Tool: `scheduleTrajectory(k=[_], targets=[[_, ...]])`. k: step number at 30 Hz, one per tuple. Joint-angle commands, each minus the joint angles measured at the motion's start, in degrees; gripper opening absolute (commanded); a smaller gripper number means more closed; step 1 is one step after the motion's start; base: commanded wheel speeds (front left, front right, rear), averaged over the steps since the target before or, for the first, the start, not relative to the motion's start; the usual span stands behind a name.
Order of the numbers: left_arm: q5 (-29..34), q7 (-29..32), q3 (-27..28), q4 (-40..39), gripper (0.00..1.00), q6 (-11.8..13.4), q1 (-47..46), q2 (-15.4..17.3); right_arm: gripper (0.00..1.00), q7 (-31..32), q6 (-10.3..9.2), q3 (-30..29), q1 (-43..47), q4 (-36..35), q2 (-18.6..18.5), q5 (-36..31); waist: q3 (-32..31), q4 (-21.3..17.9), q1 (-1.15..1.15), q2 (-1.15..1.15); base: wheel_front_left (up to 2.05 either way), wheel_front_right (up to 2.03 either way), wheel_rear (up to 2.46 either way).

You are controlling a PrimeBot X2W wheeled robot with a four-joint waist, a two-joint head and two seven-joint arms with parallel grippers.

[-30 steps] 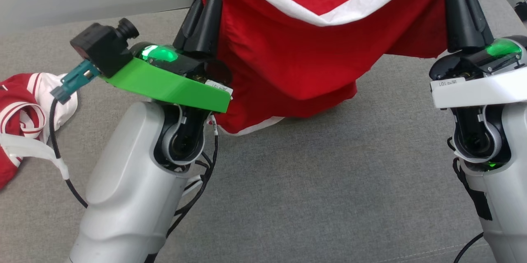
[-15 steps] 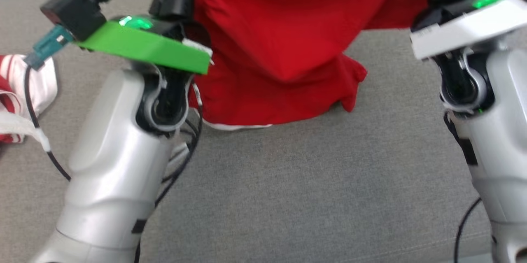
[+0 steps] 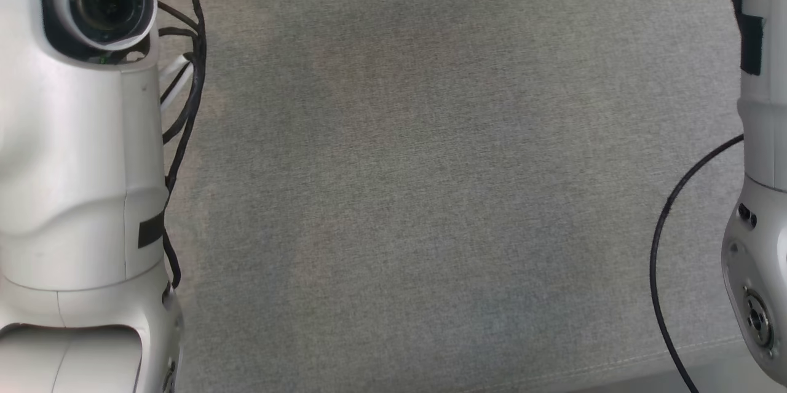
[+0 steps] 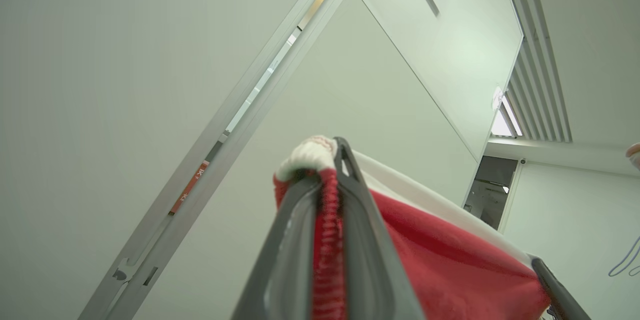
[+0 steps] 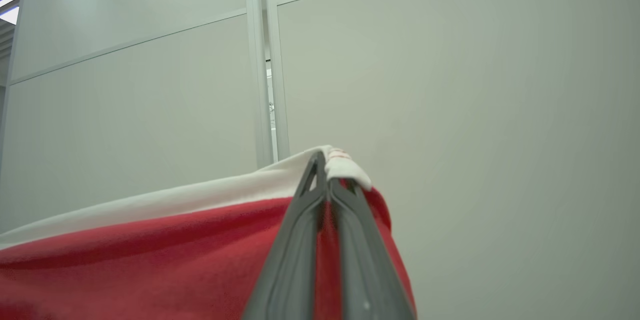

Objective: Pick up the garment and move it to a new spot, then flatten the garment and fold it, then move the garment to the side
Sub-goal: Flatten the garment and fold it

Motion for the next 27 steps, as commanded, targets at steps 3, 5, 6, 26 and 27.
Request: scheduleTrajectory(k=[3, 5, 6, 26, 27], targets=[[-1.0, -0.3, -3.1, -2.1, 0.0, 0.2, 4.1, 0.5, 0.0, -0.2, -0.24, 1.1, 4.6, -0.8, -1.8, -2.2, -0.2, 1.2, -0.01, 0.0, 0.0, 0.0, 0.0], [0.0, -0.2, -6.2, -1.5, 0.0, 0.2, 7.1, 0.5, 0.0, -0.2, -0.2, 4.1, 7.7, 0.2, -3.6, -3.4, -0.6, 1.6, -0.01, 0.0, 0.0, 0.0, 0.0], [0.0, -0.2, -8.4, -0.6, 0.0, 0.2, 9.1, 0.5, 0.0, -0.2, -0.19, 6.3, 10.1, 1.5, -4.5, -3.6, -0.9, 1.7, -0.01, 0.0, 0.0, 0.0, 0.0], [-15.5, -0.2, -38.0, 7.7, 0.0, 0.2, 39.8, 14.0, 0.0, 18.3, -0.19, 22.2, 47.9, 4.5, -20.7, 17.3, -13.1, 4.5, -0.01, 0.0, 0.0, 0.0, 0.0], [-16.3, -0.2, -38.8, 7.7, 0.0, 0.2, 40.5, 14.3, 0.0, 19.6, -0.19, 21.9, 49.3, 3.6, -21.1, 17.4, -13.6, 4.7, -0.01, 0.0, 0.0, 0.0, 0.0]])
